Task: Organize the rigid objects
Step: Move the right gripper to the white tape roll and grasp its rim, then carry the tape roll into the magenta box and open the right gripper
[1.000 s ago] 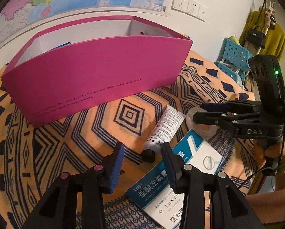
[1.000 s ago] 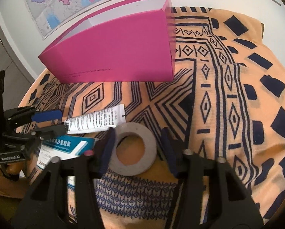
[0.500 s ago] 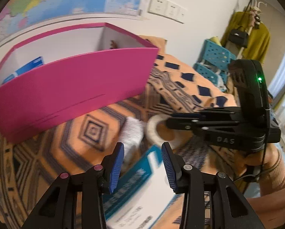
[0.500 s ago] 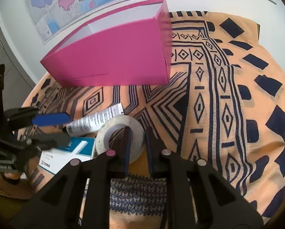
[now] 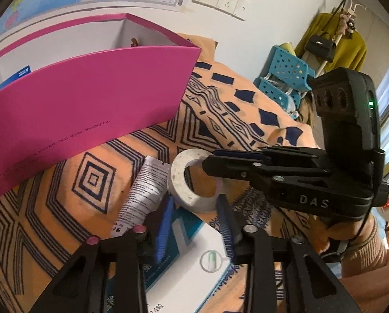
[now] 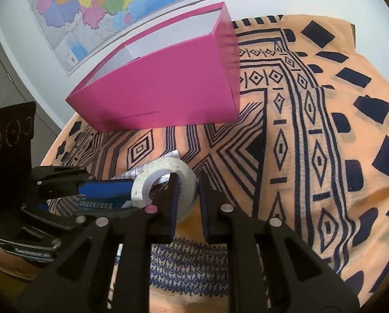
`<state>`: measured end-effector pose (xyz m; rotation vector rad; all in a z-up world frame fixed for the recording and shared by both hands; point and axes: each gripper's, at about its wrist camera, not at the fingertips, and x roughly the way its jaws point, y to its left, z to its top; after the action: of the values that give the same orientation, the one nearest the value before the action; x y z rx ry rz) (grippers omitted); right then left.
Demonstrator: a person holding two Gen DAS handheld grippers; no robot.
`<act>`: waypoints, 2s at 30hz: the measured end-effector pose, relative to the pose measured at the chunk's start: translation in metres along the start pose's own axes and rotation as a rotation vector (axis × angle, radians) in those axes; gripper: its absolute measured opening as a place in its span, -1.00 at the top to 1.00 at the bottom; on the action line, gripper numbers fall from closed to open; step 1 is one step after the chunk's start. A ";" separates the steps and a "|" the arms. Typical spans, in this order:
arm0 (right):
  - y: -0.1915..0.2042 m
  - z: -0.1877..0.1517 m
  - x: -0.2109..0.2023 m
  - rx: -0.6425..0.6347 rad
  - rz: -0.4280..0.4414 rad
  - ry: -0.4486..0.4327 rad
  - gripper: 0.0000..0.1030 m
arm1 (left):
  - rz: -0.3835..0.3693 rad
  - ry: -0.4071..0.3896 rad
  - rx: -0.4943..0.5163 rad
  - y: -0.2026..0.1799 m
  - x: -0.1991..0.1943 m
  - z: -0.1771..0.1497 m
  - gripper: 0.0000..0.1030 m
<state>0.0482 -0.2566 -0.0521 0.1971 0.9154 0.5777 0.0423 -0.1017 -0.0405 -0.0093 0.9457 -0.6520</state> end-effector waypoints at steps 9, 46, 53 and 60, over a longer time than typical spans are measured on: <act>0.002 0.000 -0.003 -0.008 -0.003 -0.021 0.67 | 0.028 -0.019 0.009 -0.003 -0.005 0.002 0.47; 0.036 0.082 -0.038 -0.164 -0.030 -0.225 0.67 | 0.114 -0.235 0.049 0.003 -0.059 0.066 0.47; 0.036 0.110 -0.035 -0.174 -0.037 -0.264 0.67 | 0.154 -0.270 0.055 0.008 -0.062 0.093 0.47; 0.030 0.131 -0.019 -0.164 -0.056 -0.264 0.67 | 0.178 -0.259 0.029 0.022 -0.051 0.114 0.47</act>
<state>0.1312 -0.2323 0.0518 0.0964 0.6134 0.5572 0.1185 -0.0872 0.0597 0.0158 0.6785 -0.4858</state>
